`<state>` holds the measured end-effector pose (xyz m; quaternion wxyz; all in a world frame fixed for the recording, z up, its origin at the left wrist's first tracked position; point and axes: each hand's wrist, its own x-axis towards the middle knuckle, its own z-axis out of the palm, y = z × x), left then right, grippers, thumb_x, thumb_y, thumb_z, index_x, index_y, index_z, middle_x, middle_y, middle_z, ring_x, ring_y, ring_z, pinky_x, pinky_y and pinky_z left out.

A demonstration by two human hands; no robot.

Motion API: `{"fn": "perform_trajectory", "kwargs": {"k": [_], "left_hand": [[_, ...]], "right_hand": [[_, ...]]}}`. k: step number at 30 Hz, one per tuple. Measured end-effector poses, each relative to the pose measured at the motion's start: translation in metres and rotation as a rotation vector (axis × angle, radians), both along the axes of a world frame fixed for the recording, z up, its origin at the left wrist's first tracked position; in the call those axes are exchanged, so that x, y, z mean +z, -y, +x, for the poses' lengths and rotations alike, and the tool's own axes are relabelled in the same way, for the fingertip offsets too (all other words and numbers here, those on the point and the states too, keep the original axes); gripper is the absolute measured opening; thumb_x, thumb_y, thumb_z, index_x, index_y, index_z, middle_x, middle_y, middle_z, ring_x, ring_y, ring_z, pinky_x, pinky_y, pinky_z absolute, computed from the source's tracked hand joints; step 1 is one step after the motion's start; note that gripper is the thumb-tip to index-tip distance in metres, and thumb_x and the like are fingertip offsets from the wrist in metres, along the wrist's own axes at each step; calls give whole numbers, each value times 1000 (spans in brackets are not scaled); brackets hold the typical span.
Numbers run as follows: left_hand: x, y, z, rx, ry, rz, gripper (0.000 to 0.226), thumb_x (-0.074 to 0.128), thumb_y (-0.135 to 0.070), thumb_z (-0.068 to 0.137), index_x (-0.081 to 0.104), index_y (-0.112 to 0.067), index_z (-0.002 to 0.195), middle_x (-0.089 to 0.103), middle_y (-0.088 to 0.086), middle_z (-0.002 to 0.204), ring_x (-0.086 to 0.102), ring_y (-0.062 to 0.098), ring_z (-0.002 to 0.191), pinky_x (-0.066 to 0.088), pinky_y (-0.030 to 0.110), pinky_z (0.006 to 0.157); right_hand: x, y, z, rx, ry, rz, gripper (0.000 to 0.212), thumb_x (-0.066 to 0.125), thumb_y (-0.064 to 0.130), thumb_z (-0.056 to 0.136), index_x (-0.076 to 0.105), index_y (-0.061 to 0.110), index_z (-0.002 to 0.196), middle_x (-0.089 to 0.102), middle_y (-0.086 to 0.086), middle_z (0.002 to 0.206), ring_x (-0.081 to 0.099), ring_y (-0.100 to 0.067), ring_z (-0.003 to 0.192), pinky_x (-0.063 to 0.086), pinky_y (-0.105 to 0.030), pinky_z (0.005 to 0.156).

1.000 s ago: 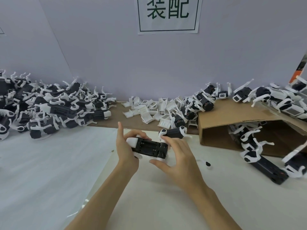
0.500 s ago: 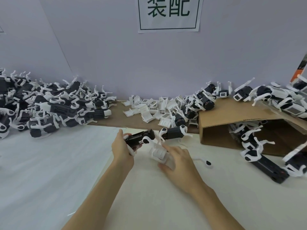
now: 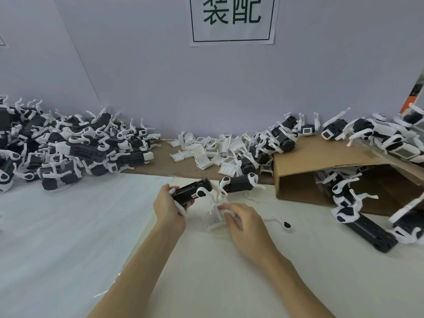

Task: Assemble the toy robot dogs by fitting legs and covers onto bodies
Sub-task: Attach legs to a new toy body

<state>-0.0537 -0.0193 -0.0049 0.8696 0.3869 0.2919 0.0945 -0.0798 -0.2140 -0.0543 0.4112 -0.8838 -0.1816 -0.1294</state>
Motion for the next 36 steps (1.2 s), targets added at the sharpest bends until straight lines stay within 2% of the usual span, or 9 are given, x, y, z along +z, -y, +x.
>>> {"fn": "perform_trajectory", "kwargs": {"k": [6,9,14,19,23,26,28,32,36], "left_hand": [[3,0,-1,26,7,32,31,51,-25,108,54,-10,80,64,20,116,62,40,87,49,28,46],[5,5,-2,26,14,98,33,52,-26,108,56,-11,79,64,18,112,62,35,79,47,32,56],[7,21,-4,-60,135,232,44,56,-39,109,60,-12,75,61,15,97,60,30,79,48,38,75],[7,39,-14,-274,185,401,51,50,-61,106,65,-16,88,64,4,83,62,23,78,41,32,68],[7,49,-22,-399,202,482,53,41,-65,107,64,-18,98,62,-9,64,54,10,55,35,20,45],[7,51,-26,-462,218,527,54,36,-65,108,63,-18,103,66,-6,71,58,10,57,35,16,43],[7,53,-28,-468,229,590,56,34,-65,108,64,-18,105,64,-11,70,53,4,53,35,15,44],[3,54,-30,-486,272,669,56,31,-67,107,66,-22,107,64,-10,83,55,-2,59,40,16,53],[0,55,-28,-482,319,700,53,31,-64,108,67,-25,104,68,-2,92,62,8,76,42,21,62]], "right_hand": [[8,9,4,-219,-1,250,8,72,12,95,74,20,98,71,3,101,67,-6,89,50,-11,72],[16,21,6,-282,-118,484,25,77,9,91,62,25,103,68,1,102,75,-17,68,59,-26,62],[23,36,13,-285,-265,765,23,61,2,100,66,13,119,73,-7,106,77,-16,75,65,-43,78],[33,39,9,-217,-157,847,27,45,0,102,57,22,114,78,-4,94,78,-21,80,52,-25,52],[37,36,2,-185,12,715,35,48,4,101,65,34,111,71,1,86,66,-17,68,52,-32,55],[40,32,-4,-175,179,386,43,44,1,104,62,31,130,69,11,105,62,-5,83,50,-27,74],[41,28,-8,-139,233,220,46,46,2,105,58,28,141,64,11,109,57,-6,96,46,-25,85],[38,18,-17,-68,157,52,48,39,42,106,48,33,153,53,8,110,44,-12,116,36,-22,103],[33,12,-15,-71,167,-27,44,40,29,110,47,29,154,51,7,115,43,-13,116,37,-40,106]]}}
